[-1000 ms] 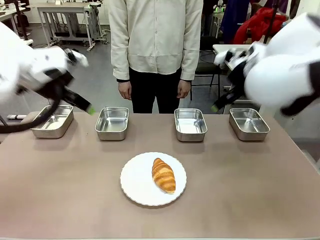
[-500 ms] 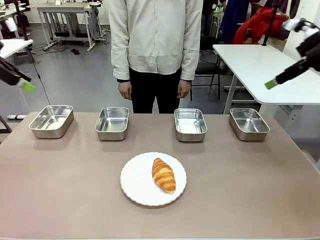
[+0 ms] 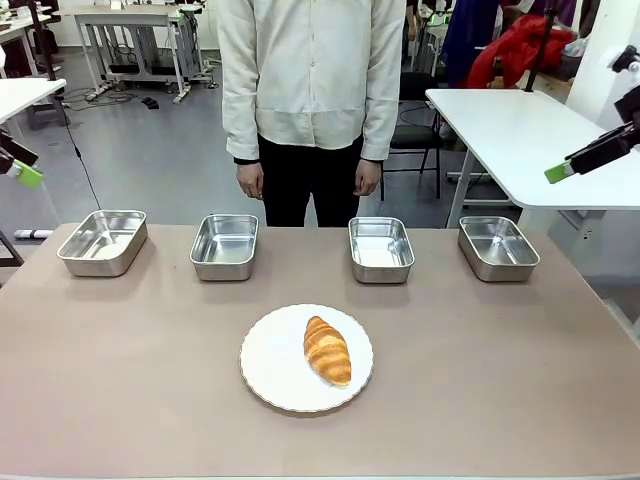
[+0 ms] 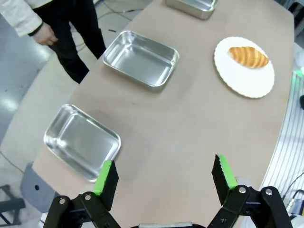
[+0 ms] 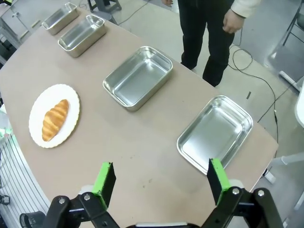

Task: Place the bread in the container.
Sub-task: Place the Butter Roll into the Airtight Container indicated by the human.

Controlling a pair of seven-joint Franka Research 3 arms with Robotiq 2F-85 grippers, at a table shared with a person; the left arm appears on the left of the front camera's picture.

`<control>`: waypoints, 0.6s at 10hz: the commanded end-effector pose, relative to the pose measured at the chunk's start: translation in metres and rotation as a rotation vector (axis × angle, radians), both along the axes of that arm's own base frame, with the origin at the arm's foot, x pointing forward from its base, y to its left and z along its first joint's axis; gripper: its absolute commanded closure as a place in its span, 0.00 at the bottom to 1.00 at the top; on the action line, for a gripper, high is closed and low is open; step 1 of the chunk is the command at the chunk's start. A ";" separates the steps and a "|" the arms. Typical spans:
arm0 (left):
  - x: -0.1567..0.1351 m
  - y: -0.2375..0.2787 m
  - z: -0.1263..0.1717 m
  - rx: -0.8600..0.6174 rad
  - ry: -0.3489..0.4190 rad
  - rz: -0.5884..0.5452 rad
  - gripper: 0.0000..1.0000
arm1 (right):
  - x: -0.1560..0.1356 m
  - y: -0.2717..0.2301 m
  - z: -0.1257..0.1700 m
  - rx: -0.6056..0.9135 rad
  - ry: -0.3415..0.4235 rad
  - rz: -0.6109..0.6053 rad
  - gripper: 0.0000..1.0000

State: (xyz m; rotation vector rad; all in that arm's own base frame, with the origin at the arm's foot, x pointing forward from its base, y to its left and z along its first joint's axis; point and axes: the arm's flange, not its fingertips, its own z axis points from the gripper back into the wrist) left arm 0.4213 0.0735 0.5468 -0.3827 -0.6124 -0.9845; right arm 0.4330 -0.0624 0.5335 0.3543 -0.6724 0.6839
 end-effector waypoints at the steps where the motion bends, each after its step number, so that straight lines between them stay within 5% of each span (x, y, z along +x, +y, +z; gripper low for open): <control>1: 0.001 0.005 0.000 0.007 -0.011 0.005 0.00 | 0.002 0.001 0.003 0.009 0.002 -0.010 0.00; 6: -0.021 0.091 0.038 -0.241 -0.109 -0.019 0.00 | -0.012 -0.068 0.018 0.148 -0.080 -0.022 0.00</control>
